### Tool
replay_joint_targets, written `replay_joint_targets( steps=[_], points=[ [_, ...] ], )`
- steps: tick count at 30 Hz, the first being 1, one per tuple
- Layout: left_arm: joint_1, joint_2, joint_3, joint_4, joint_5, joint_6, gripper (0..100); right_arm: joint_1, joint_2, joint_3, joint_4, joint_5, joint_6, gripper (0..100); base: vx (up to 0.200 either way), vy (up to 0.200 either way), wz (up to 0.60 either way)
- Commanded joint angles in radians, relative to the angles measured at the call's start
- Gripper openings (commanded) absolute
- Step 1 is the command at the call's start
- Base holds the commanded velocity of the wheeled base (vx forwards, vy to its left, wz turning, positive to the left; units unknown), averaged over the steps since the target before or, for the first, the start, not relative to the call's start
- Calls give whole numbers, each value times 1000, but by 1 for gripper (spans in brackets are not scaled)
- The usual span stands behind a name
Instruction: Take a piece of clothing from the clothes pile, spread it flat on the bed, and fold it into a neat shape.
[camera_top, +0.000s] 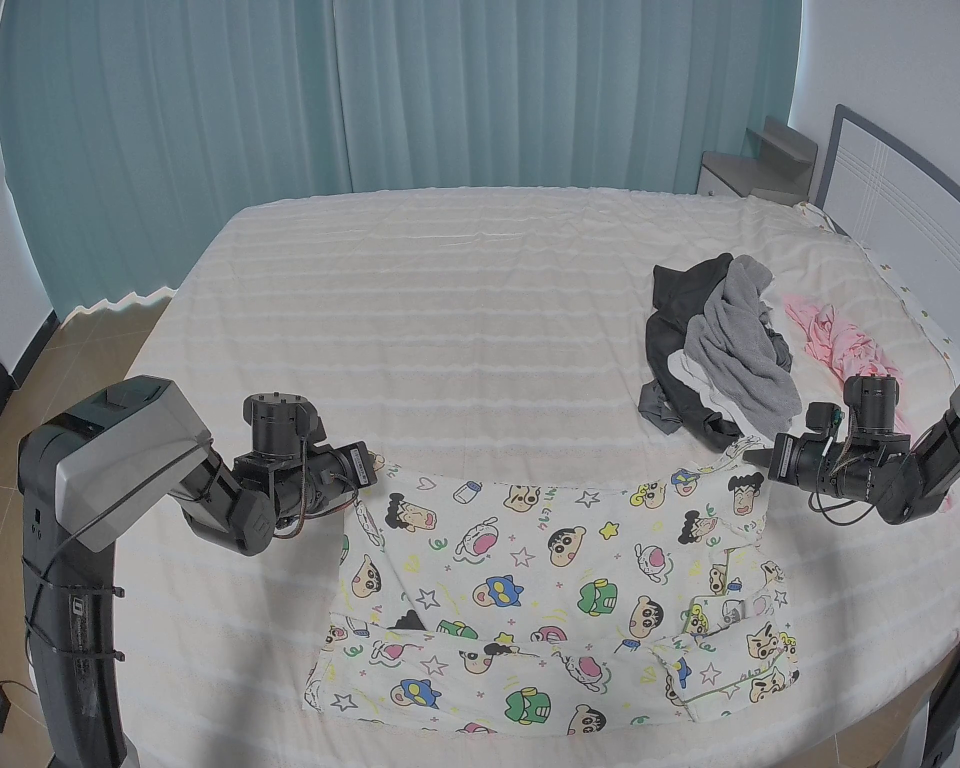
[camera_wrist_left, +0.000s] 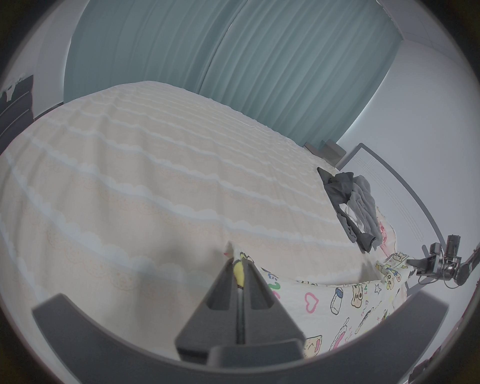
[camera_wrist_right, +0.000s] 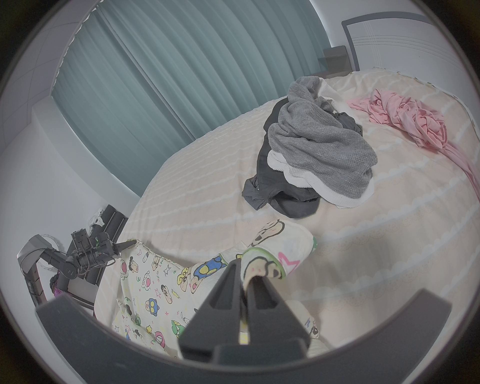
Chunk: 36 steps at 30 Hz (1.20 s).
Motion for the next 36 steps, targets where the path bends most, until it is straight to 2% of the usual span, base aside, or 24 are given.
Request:
replay_joint_targets(
  steps=[1, 4, 7, 9, 14, 17, 28, 36],
  points=[
    [-35, -426, 616, -197, 19, -19, 0, 99, -126, 251, -143, -145, 103, 0, 0, 0, 0],
    [-41, -429, 645, -228, 19, -19, 0, 100, -131, 277, -146, -157, 103, 0, 0, 0, 0],
    [-52, -437, 698, -280, 20, -19, 0, 122, -131, 327, -202, -209, 111, 0, 0, 0, 0],
    [-58, -449, 724, -289, 20, -19, 0, 129, -131, 362, -240, -217, 110, 0, 0, 0, 0],
    [-62, -469, 740, -291, 31, -20, 0, 132, -127, 402, -315, -222, 111, 0, 0, 0, 0],
    [-62, -467, 740, -291, 54, -22, 0, 128, -120, 402, -317, -223, 113, 0, 0, 0, 0],
    [-62, -449, 740, -291, 56, -23, 0, 120, -127, 426, -320, -222, 111, 0, 0, 0, 0],
    [-53, -382, 655, -291, 59, -28, 0, 111, -120, 346, -332, -222, 117, 0, 0, 0, 0]
  ],
)
